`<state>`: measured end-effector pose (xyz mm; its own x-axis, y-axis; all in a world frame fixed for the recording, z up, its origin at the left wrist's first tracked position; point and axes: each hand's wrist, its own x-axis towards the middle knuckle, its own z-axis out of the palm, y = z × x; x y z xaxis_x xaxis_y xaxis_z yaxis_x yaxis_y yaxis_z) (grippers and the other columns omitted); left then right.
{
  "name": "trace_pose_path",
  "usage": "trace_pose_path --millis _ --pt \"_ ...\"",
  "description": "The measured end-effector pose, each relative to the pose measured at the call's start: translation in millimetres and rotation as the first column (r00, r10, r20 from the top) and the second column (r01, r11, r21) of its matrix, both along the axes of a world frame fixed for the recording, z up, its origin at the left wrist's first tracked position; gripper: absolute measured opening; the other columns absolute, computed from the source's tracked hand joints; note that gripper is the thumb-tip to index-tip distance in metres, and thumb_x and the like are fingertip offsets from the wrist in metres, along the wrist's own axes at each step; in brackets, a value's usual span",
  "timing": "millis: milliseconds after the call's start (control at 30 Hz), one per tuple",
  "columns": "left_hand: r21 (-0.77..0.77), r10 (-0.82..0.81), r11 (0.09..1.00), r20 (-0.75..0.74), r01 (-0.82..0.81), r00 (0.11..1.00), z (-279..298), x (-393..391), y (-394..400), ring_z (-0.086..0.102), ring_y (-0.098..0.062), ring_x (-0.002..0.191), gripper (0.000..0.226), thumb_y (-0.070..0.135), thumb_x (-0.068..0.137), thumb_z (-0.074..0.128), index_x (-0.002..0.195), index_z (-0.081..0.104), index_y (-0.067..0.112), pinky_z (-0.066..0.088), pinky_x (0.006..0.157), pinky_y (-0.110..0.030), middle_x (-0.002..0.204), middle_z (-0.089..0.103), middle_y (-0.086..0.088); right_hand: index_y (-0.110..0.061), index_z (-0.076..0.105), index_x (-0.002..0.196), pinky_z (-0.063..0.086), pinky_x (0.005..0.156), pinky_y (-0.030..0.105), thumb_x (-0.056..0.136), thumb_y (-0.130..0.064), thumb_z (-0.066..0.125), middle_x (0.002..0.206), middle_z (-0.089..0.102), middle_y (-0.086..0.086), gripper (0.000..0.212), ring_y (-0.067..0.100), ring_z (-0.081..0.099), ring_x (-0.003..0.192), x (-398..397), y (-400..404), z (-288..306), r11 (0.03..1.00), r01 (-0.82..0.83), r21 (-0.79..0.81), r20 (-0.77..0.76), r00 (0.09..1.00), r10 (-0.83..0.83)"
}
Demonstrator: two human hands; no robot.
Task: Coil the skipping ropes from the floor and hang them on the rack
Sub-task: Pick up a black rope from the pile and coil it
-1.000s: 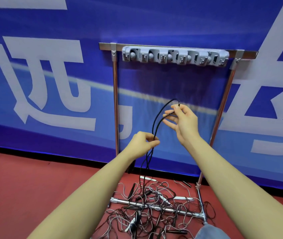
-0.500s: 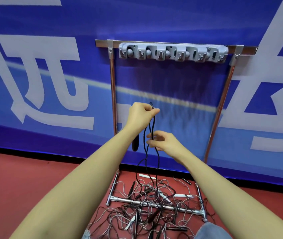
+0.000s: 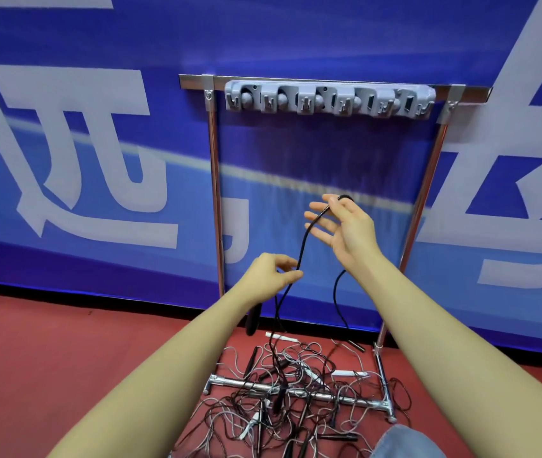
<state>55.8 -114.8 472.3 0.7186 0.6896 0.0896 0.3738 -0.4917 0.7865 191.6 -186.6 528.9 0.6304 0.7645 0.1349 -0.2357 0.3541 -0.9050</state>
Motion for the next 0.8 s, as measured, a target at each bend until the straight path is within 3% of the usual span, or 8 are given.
trace_pose_path --millis 167,267,367,467,567,700,800 --pt "0.045 0.075 0.996 0.085 -0.079 0.994 14.0 5.0 0.4 0.060 -0.008 0.077 0.014 0.017 0.088 0.065 0.093 0.073 0.007 0.044 0.066 -0.015 0.089 0.072 -0.005 -0.009 0.060 0.099 0.057 0.074 0.038 0.100 -0.024 0.047 0.102 0.070 0.012 0.020 0.026 0.070 0.093 3.3 1.0 3.8 0.999 -0.040 0.033 -0.059 0.997 0.042" --pt "0.054 0.114 0.991 0.132 -0.122 0.985 29.5 6.6 4.6 0.058 -0.006 0.072 0.014 0.018 0.088 0.064 0.091 0.073 0.008 0.043 0.067 -0.018 0.085 0.071 -0.004 -0.012 0.061 0.105 0.056 0.082 0.039 0.100 -0.033 0.046 0.108 0.070 0.010 0.026 0.023 0.069 0.096 5.8 -2.2 -10.5 0.984 -0.071 -0.162 0.069 0.994 0.083" --pt "0.065 0.148 0.985 0.170 -0.161 0.974 47.0 9.1 12.3 0.050 -0.005 0.059 0.014 0.019 0.088 0.064 0.086 0.073 0.008 0.038 0.058 -0.018 0.074 0.067 -0.003 -0.013 0.062 0.107 0.052 0.086 0.036 0.095 -0.023 0.055 0.109 0.070 0.012 0.017 0.021 0.067 0.093 -0.4 -8.2 -33.0 0.903 -0.083 -0.422 0.303 0.926 0.226" --pt "0.079 0.173 0.978 0.218 -0.194 0.961 64.6 10.9 16.6 0.044 0.000 0.046 0.017 0.018 0.087 0.065 0.078 0.072 0.006 0.035 0.051 -0.013 0.058 0.057 0.004 -0.015 0.061 0.110 0.051 0.089 0.035 0.091 -0.018 0.062 0.106 0.071 0.008 0.020 0.020 0.069 0.094 -11.2 -11.1 -45.5 0.825 -0.182 -0.534 0.341 0.847 0.408" --pt "0.048 0.186 0.977 0.278 -0.207 0.943 78.1 12.4 17.4 0.046 -0.002 0.051 0.017 0.018 0.086 0.066 0.080 0.073 0.004 0.035 0.049 -0.009 0.064 0.062 -0.002 -0.015 0.060 0.112 0.051 0.089 0.034 0.089 -0.017 0.065 0.108 0.069 0.008 0.024 0.020 0.068 0.096 -19.8 -7.5 -46.9 0.823 -0.196 -0.534 0.353 0.832 0.427" --pt "-0.002 0.196 0.978 0.356 -0.209 0.914 92.0 12.3 18.0 0.054 -0.013 0.069 0.017 0.020 0.086 0.067 0.079 0.074 0.006 0.047 0.065 -0.027 0.080 0.070 -0.012 -0.014 0.052 0.113 0.050 0.083 0.031 0.088 -0.019 0.067 0.104 0.063 0.006 0.029 0.019 0.064 0.092 -26.5 1.6 -41.5 0.870 -0.116 -0.479 0.384 0.864 0.326" --pt "-0.015 0.189 0.980 0.381 -0.198 0.905 100.4 11.4 18.0 0.049 -0.008 0.061 0.016 0.021 0.087 0.066 0.076 0.072 0.011 0.043 0.058 -0.016 0.079 0.069 -0.004 -0.015 0.056 0.108 0.048 0.081 0.032 0.089 -0.020 0.066 0.095 0.060 0.004 0.021 0.017 0.058 0.086 -26.7 5.2 -36.2 0.887 -0.024 -0.462 0.496 0.822 0.281"
